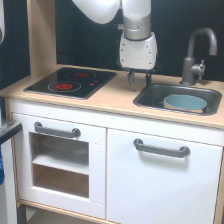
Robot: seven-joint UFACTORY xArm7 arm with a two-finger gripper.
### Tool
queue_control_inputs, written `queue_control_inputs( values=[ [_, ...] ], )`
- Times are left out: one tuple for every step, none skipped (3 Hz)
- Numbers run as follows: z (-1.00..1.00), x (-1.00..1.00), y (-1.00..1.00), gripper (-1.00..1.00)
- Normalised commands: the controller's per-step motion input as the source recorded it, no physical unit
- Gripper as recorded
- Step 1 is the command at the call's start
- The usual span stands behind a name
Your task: Place the pot in the sink
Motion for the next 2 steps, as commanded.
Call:
queue_control_inputs(
  values=[
    [0.44,-0.32,-0.03,1.0],
    [0.35,-0.3,-0.03,1.0]
  ],
)
